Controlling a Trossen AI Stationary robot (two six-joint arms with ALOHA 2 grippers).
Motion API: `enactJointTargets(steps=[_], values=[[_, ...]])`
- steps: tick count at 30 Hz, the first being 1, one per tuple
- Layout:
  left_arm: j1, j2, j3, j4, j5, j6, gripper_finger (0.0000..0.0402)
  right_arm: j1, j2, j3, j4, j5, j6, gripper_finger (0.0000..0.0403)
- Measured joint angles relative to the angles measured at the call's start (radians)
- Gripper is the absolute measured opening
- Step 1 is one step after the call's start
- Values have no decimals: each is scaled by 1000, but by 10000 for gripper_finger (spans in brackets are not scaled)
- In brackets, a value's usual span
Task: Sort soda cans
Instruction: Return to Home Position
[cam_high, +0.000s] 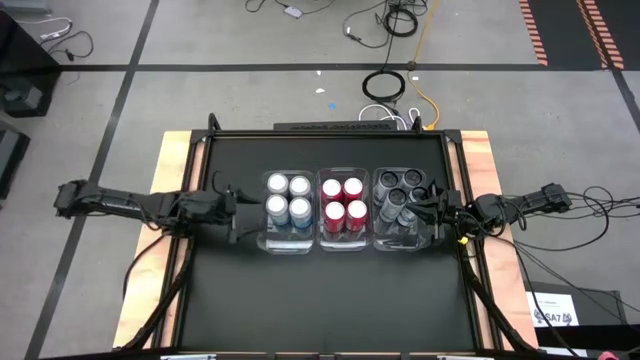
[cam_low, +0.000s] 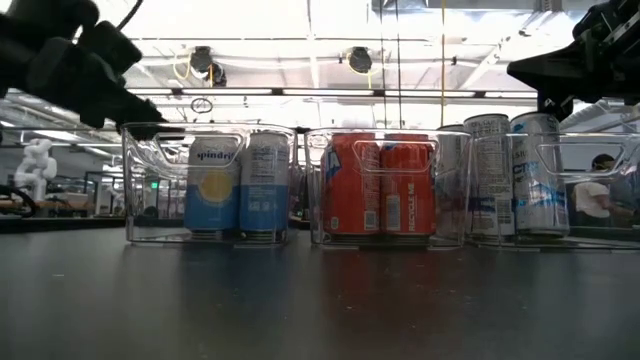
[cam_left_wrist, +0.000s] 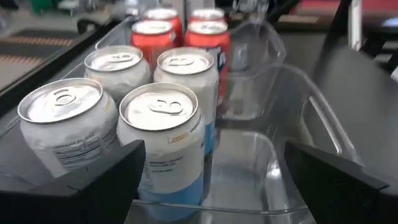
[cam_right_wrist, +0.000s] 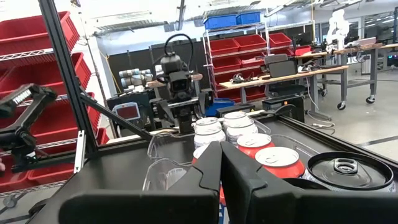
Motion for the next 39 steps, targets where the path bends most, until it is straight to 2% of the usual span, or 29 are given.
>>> enactJointTargets(steps=[6,21,27,39], values=[[0,-137,-136,176,26,-24,391,0,0,0,0,0,0,0],[0,-475,-152,124,111,1,391,0,0,0,0,0,0,0],[0,-486,-152,114,187,-5,391,0,0,0,0,0,0,0],[0,-481,-151,19,159,-25,391,0,0,0,0,0,0,0]])
